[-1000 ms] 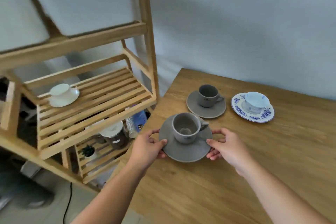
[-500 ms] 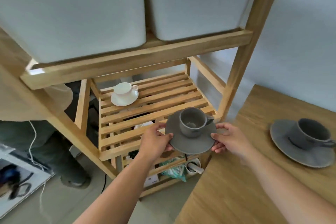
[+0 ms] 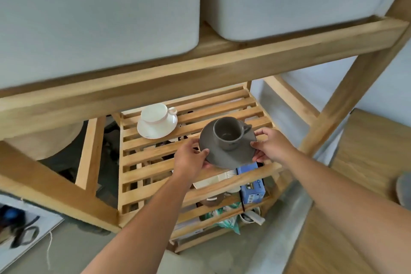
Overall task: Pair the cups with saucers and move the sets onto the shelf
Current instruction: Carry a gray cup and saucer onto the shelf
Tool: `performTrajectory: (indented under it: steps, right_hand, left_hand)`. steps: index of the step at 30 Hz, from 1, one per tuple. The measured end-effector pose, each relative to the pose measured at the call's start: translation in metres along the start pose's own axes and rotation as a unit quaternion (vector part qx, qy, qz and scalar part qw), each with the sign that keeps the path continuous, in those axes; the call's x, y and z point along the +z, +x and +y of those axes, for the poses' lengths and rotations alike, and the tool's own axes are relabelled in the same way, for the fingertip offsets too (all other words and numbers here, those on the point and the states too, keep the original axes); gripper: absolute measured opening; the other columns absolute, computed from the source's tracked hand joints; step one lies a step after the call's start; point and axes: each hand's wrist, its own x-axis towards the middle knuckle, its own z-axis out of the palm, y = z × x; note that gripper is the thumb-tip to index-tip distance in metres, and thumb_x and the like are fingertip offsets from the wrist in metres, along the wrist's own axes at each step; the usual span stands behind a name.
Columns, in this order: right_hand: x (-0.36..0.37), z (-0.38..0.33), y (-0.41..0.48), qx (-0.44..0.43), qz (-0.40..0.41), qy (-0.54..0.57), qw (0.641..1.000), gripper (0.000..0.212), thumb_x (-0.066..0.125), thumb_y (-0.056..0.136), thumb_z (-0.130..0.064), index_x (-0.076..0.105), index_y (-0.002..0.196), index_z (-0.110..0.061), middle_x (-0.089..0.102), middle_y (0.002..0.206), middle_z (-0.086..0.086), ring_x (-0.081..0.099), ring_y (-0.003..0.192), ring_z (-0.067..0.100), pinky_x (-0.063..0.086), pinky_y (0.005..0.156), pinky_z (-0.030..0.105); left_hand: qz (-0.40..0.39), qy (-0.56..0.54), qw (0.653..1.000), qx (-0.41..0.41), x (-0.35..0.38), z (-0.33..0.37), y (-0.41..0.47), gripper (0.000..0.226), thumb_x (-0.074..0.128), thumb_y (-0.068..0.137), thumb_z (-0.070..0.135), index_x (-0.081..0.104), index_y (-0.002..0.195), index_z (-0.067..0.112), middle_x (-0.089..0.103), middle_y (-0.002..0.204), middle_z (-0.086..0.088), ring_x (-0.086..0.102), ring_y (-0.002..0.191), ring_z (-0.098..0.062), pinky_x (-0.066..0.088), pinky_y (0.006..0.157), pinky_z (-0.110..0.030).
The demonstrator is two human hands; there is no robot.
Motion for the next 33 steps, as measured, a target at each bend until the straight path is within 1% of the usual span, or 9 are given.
performTrajectory:
  steps: [3, 6, 9, 12, 16, 18, 23, 29, 33]
  right_hand:
    - [0.002, -0.001, 0.018, 0.006, 0.001, -0.008, 1.0, 0.021, 0.062, 0.088, -0.01, 0.055, 0.107, -0.014, 0.069, 0.066, 0.012, 0.066, 0.045, 0.016, 0.054, 0.047, 0.027]
    - [0.004, -0.002, 0.034, 0.0, 0.0, -0.014, 1.0, 0.022, 0.063, 0.087, -0.01, 0.055, 0.108, -0.014, 0.07, 0.075, 0.012, 0.067, 0.052, 0.019, 0.056, 0.05, 0.027]
    - [0.005, -0.005, 0.048, -0.011, 0.008, -0.031, 0.999, 0.02, 0.062, 0.088, -0.008, 0.057, 0.107, -0.011, 0.068, 0.073, 0.01, 0.066, 0.05, 0.018, 0.054, 0.045, 0.025]
    - [0.007, -0.008, 0.058, -0.019, 0.016, -0.053, 0.998, 0.017, 0.06, 0.088, -0.006, 0.059, 0.104, -0.008, 0.067, 0.069, 0.009, 0.065, 0.048, 0.019, 0.053, 0.044, 0.025]
    - [0.011, -0.012, 0.067, -0.022, 0.028, -0.045, 0.998, 0.017, 0.061, 0.088, -0.008, 0.062, 0.105, -0.011, 0.068, 0.074, 0.008, 0.067, 0.055, 0.022, 0.06, 0.058, 0.033]
    - [0.013, -0.012, 0.065, -0.03, 0.049, -0.045, 0.997, 0.019, 0.061, 0.088, -0.01, 0.062, 0.107, -0.013, 0.068, 0.079, 0.006, 0.069, 0.059, 0.02, 0.06, 0.06, 0.031]
    - [0.027, 0.0, 0.042, -0.022, 0.126, 0.016, 0.992, 0.033, 0.064, 0.087, -0.018, 0.056, 0.119, -0.015, 0.069, 0.089, 0.006, 0.069, 0.061, 0.014, 0.056, 0.053, 0.023]
    - [0.047, 0.012, 0.019, 0.002, 0.132, 0.119, 0.984, 0.043, 0.066, 0.084, -0.01, 0.053, 0.125, -0.014, 0.072, 0.089, 0.009, 0.071, 0.064, 0.012, 0.058, 0.056, 0.021]
    - [0.049, 0.008, 0.029, 0.01, 0.146, 0.148, 0.978, 0.041, 0.066, 0.084, -0.006, 0.054, 0.123, -0.012, 0.072, 0.097, 0.013, 0.072, 0.067, 0.013, 0.06, 0.061, 0.024]
  left_hand:
    - [0.005, -0.024, 1.0, -0.006, 0.003, 0.001, 0.015, 0.046, 0.063, 0.09, 0.008, 0.051, 0.134, 0.016, 0.071, 0.1, -0.013, 0.07, 0.069, -0.018, 0.06, 0.058, -0.024]
    - [0.012, -0.023, 1.0, -0.011, 0.008, 0.002, 0.03, 0.048, 0.063, 0.09, 0.007, 0.05, 0.135, 0.016, 0.07, 0.095, -0.011, 0.071, 0.072, -0.019, 0.062, 0.065, -0.027]
    - [0.026, -0.03, 0.999, -0.025, 0.011, 0.005, 0.042, 0.047, 0.065, 0.089, 0.008, 0.052, 0.133, 0.017, 0.069, 0.095, -0.008, 0.072, 0.077, -0.022, 0.061, 0.063, -0.028]
    - [0.042, -0.022, 0.999, -0.025, 0.014, 0.006, 0.052, 0.044, 0.066, 0.089, 0.011, 0.054, 0.131, 0.018, 0.07, 0.096, -0.009, 0.07, 0.067, -0.018, 0.062, 0.063, -0.028]
    - [0.05, -0.024, 0.998, -0.026, 0.014, 0.006, 0.061, 0.04, 0.066, 0.089, 0.014, 0.056, 0.127, 0.019, 0.069, 0.089, -0.003, 0.07, 0.064, -0.017, 0.063, 0.07, -0.033]
    - [0.056, -0.025, 0.998, -0.029, 0.015, 0.006, 0.063, 0.04, 0.066, 0.089, 0.015, 0.055, 0.128, 0.019, 0.071, 0.091, -0.005, 0.069, 0.065, -0.017, 0.063, 0.071, -0.034]
    - [0.084, -0.052, 0.995, -0.024, 0.022, -0.002, 0.048, 0.048, 0.066, 0.089, 0.016, 0.05, 0.133, 0.02, 0.072, 0.098, -0.009, 0.072, 0.07, -0.017, 0.061, 0.063, -0.027]
    - [0.11, -0.108, 0.988, -0.018, 0.037, -0.01, 0.027, 0.062, 0.067, 0.088, 0.009, 0.041, 0.143, 0.022, 0.072, 0.088, -0.003, 0.074, 0.077, -0.013, 0.061, 0.072, -0.028]
    - [0.112, -0.149, 0.982, -0.034, 0.043, -0.002, 0.032, 0.064, 0.065, 0.089, 0.005, 0.039, 0.145, 0.022, 0.069, 0.085, -0.002, 0.073, 0.074, -0.014, 0.06, 0.066, -0.025]
